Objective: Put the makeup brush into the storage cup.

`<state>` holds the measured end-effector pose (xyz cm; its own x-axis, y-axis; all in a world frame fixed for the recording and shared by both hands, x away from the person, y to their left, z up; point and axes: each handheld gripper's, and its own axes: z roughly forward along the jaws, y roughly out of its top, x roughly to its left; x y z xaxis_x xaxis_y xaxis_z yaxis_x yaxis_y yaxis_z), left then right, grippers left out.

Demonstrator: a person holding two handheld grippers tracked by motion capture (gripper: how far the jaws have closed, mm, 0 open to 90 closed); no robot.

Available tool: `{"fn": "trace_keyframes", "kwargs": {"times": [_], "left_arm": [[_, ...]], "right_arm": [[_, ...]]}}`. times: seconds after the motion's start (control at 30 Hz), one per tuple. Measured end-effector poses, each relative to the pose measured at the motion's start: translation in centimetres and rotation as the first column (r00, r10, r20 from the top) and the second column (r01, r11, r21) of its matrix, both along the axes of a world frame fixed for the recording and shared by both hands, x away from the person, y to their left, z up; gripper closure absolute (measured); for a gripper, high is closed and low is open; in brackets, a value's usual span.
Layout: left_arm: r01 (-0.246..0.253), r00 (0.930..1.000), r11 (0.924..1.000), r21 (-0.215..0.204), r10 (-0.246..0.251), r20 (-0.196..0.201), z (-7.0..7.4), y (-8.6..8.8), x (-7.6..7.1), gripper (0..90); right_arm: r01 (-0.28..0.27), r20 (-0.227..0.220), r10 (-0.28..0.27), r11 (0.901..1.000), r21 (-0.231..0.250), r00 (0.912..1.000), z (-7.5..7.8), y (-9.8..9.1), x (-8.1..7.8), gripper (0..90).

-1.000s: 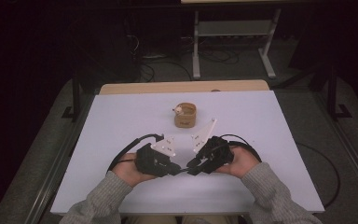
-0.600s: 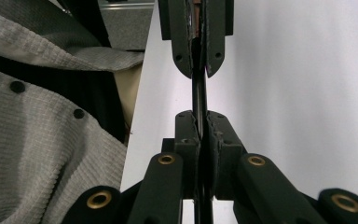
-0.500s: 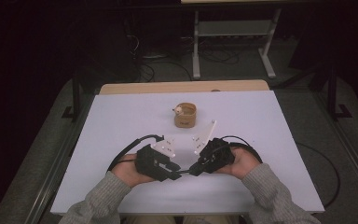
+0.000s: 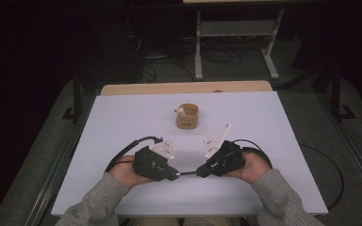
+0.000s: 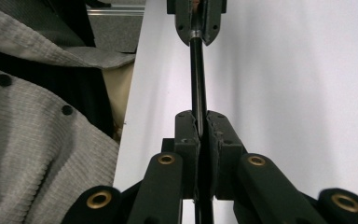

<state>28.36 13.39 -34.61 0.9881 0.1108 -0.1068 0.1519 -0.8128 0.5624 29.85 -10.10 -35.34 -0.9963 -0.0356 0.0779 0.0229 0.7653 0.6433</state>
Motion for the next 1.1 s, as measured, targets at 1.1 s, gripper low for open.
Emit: {"fn": "trace_keyframes", "kwargs": {"times": [1.1], "left_arm": [[-0.027,0.9996,0.9994,-0.022,0.027,-0.006,0.0,-0.2,-0.1,66.9]], "right_arm": [[0.056,0.030,-0.056,0.9984,0.011,0.9980,-1.7,0.3,-1.3,82.8]]}}
